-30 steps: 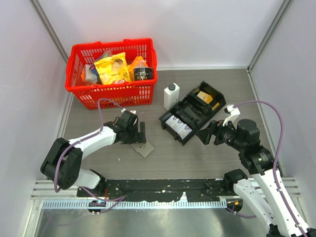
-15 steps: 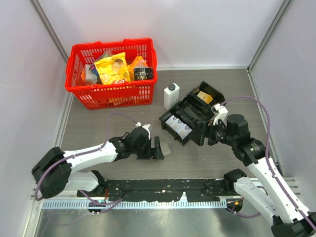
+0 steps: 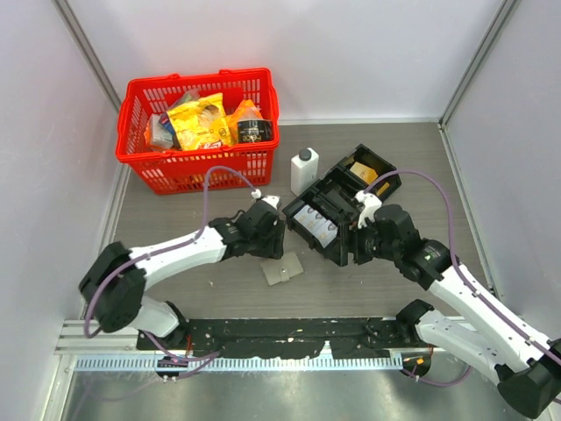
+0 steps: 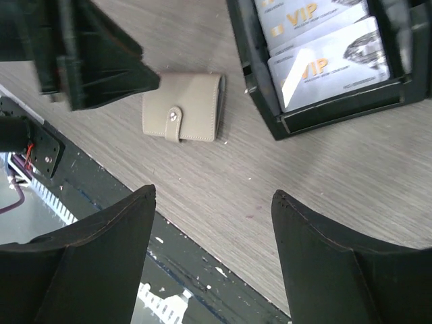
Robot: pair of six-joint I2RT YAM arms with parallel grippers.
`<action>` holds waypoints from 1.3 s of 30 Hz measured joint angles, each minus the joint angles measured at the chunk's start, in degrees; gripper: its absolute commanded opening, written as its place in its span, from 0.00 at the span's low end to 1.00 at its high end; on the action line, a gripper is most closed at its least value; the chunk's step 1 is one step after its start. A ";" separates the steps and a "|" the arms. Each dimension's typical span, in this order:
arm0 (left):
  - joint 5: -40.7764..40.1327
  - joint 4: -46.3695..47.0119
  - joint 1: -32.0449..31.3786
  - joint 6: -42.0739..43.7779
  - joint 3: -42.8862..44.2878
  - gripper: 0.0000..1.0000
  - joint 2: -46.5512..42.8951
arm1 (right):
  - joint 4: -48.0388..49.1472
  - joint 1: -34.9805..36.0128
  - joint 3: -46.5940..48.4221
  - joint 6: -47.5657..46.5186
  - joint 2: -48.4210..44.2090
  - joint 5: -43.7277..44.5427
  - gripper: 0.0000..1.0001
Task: Take the credit cards out of the card holder
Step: Move the card holder to the center of the board.
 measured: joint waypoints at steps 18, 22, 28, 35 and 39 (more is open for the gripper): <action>3.54 3.85 0.33 -5.79 -10.45 0.49 1.97 | 9.07 26.27 -1.18 11.26 25.57 19.32 0.41; 5.77 8.02 0.33 -10.86 -16.59 0.48 -2.91 | 11.82 26.97 -0.31 11.96 31.76 21.44 0.40; 7.65 13.18 0.33 -19.34 -24.94 0.55 -12.61 | 14.40 26.97 3.30 11.69 37.40 23.21 0.47; 1.92 12.81 0.57 -22.21 -25.09 0.63 -19.21 | 15.50 26.97 6.91 12.13 38.01 24.22 0.51; 1.16 12.31 1.68 -21.38 -22.97 0.63 -14.78 | 15.61 26.97 6.88 12.98 38.03 24.20 0.50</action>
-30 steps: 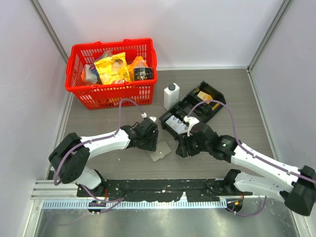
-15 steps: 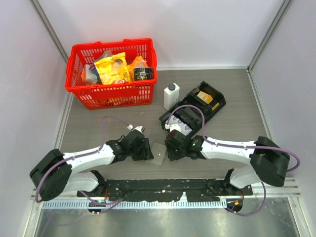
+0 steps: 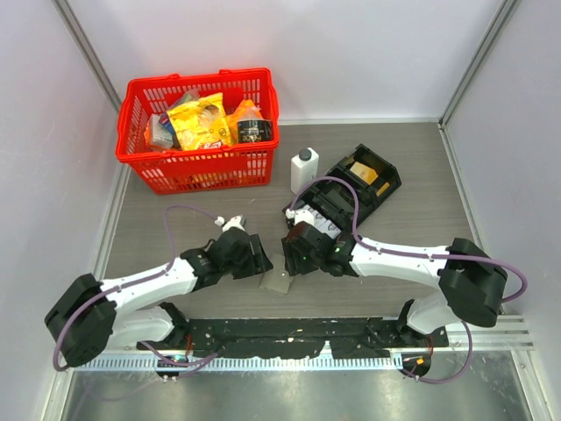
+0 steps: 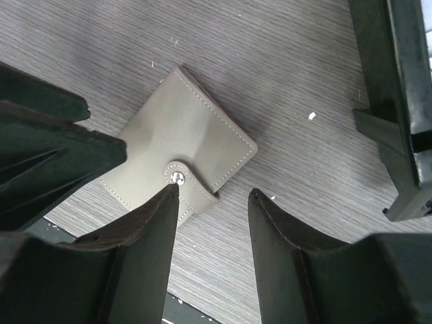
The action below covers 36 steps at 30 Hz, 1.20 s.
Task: Take the credit cards out of the card holder
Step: Move the card holder to the center of the board, then open the card holder at the center of the board.
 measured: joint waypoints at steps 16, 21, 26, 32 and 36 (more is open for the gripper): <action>5.77 3.85 1.01 1.14 0.87 0.59 8.20 | 3.08 -0.02 -0.37 3.48 6.60 -2.67 0.40; 7.04 4.94 1.05 1.14 0.85 0.49 9.05 | 3.80 -0.26 -0.52 3.87 6.84 -3.56 0.38; 7.10 5.27 1.57 1.20 0.09 0.35 9.11 | 4.63 -0.79 -1.07 4.13 6.80 -4.55 0.38; 7.13 5.25 1.84 0.72 -1.16 0.01 7.87 | 5.14 -0.94 -1.46 4.09 6.45 -4.83 0.39; 7.34 5.29 1.68 -0.72 -2.27 0.00 4.61 | 4.92 -0.92 -1.49 3.82 6.05 -4.74 0.42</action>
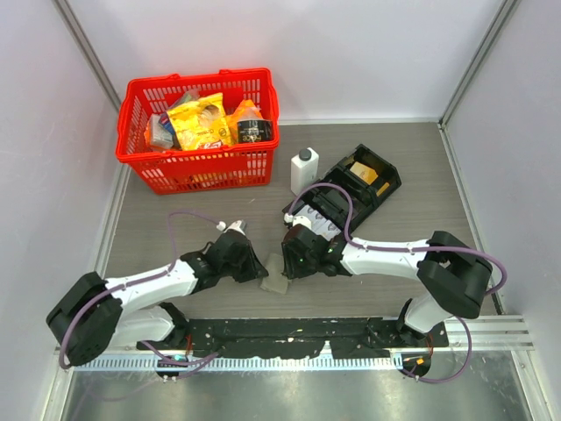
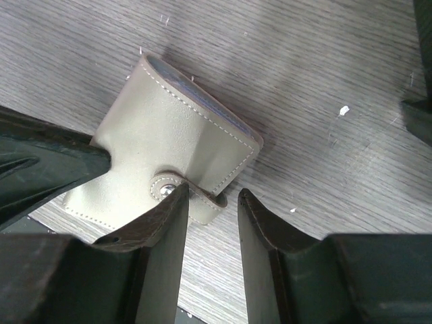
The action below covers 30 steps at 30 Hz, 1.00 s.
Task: Take the credit cards out of the card holder
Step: Open the card holder at the center of the board.
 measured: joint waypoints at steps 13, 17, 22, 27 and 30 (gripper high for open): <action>-7.85 -1.51 -3.52 -7.06 -4.09 0.00 -14.69 | -6.32 3.89 7.78 1.90 -3.76 6.12 0.46; -10.19 -2.67 -4.57 -7.69 -4.37 0.00 -14.73 | -5.68 4.24 8.37 2.97 -3.15 6.05 0.46; -12.35 -3.02 -5.62 -7.89 -4.37 0.00 -13.62 | -4.92 4.26 8.37 3.65 0.33 5.64 0.46; -13.97 -2.99 -6.62 -7.89 -4.37 0.00 -12.44 | -2.89 4.28 7.23 4.39 2.19 3.85 0.46; -14.69 -2.99 -7.10 -7.89 -4.37 0.00 -12.07 | -1.88 4.28 6.91 4.39 2.34 2.78 0.46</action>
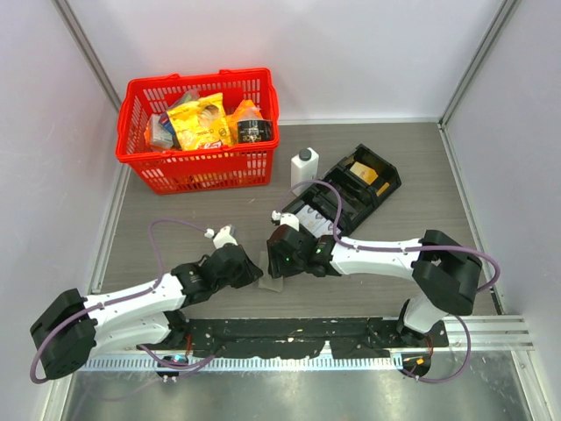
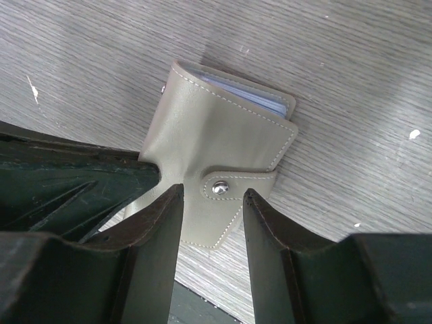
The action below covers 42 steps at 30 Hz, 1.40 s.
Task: Take the credit cards out of the card holder
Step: Open the card holder at the center of the board.
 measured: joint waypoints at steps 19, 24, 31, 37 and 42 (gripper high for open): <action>-2.78 -1.60 -2.16 -0.39 0.15 0.00 -1.05 | -2.03 0.87 2.51 -1.36 2.93 2.69 0.01; -3.04 -2.05 -2.29 -0.87 0.42 0.00 -2.34 | -3.06 1.22 2.93 -1.73 2.49 4.33 0.01; -3.19 -3.19 -2.49 -0.96 1.01 0.00 -4.26 | -3.17 1.38 2.78 -1.73 1.55 5.20 0.01; -3.37 -6.58 -2.54 -0.76 1.07 0.00 -7.52 | -7.17 -0.22 0.48 -3.30 1.53 10.21 0.01; -3.58 -8.48 -2.56 -0.76 1.07 0.01 -10.69 | -10.12 -1.42 -1.90 -3.78 1.42 11.26 0.01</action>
